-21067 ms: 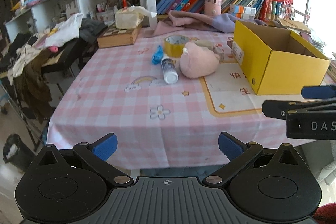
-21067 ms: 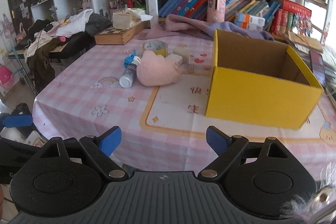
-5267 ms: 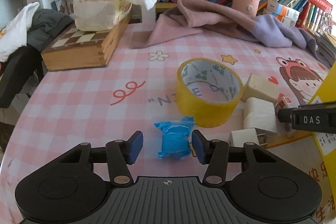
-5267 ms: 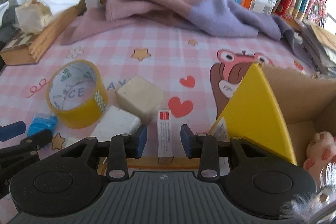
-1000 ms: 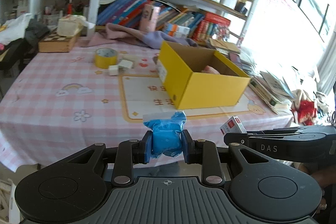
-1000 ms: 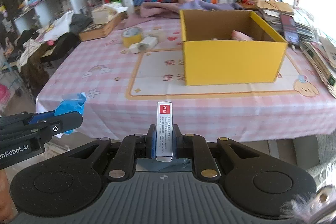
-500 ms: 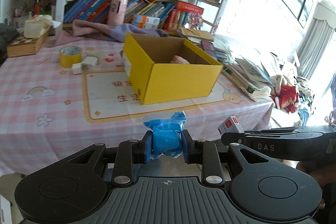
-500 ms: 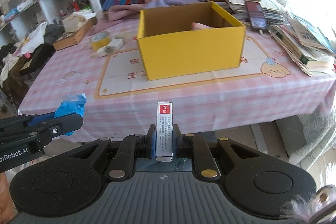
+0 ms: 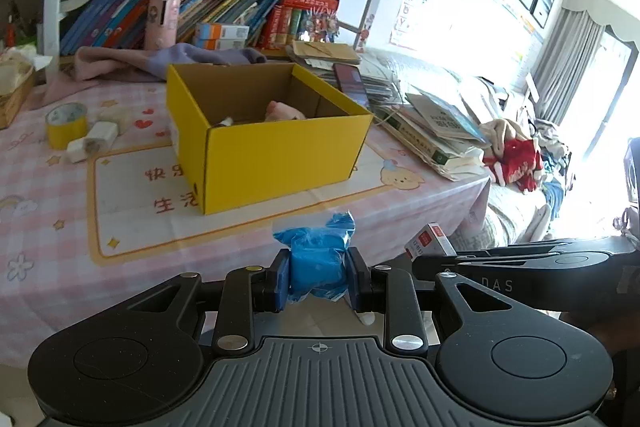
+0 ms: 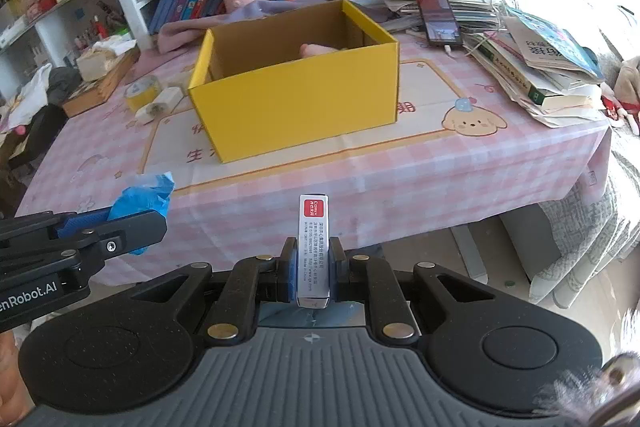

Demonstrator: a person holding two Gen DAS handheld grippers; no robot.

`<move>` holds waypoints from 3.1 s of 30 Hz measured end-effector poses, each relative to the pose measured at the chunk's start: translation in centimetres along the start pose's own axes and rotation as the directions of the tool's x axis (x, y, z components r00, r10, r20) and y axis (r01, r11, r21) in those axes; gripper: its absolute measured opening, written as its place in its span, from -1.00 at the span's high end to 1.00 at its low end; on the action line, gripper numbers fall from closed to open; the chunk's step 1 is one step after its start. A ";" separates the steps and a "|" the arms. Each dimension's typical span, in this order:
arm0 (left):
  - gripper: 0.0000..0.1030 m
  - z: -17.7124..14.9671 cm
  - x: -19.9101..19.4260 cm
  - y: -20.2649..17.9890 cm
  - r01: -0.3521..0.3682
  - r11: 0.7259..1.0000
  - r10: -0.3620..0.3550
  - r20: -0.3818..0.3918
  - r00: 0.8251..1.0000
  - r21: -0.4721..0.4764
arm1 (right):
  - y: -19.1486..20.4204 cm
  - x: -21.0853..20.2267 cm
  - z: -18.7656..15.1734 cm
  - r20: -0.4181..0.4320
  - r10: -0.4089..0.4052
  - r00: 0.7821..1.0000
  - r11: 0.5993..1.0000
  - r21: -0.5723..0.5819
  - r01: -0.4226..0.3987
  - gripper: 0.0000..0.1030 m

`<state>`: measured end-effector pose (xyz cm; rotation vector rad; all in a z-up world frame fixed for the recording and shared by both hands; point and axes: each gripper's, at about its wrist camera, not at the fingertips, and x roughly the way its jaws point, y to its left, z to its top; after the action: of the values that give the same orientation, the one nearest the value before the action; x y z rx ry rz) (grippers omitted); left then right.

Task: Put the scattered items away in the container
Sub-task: 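Lift and carry the medicine box and blue toy toward the yellow box with both tools, then lower both tools into the yellow box and open them, releasing both items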

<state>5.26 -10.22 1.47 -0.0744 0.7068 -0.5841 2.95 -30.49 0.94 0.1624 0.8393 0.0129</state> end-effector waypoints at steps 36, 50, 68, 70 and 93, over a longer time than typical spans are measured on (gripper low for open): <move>0.48 12.7 9.6 0.1 -0.116 0.984 0.098 0.137 0.986 0.132 | -4.4 7.1 15.9 0.154 0.149 0.977 0.986 -0.092 -0.135 0.73; 0.48 15.6 18.3 3.9 -0.167 0.976 0.179 -0.083 0.980 0.140 | -1.7 19.1 25.1 0.015 0.288 0.958 0.947 -0.152 -0.282 0.73; 0.48 14.6 24.2 5.9 -0.152 0.985 0.170 -0.288 0.942 0.084 | 0.0 31.2 27.0 -0.311 0.274 0.910 0.943 -0.101 -0.318 0.73; 0.47 14.6 24.2 5.9 -0.154 0.985 0.171 -0.287 0.943 0.081 | 0.1 31.3 27.0 -0.309 0.268 0.912 0.944 -0.106 -0.313 0.73; -0.28 14.6 16.5 3.7 -0.217 0.975 0.219 -0.046 0.975 0.041 | 0.1 20.7 25.8 -0.047 0.337 0.940 0.916 -0.213 -0.339 0.20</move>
<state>26.30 -17.74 1.97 0.0510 0.7418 -0.3883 35.92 -32.37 2.56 0.0983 0.8050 0.4316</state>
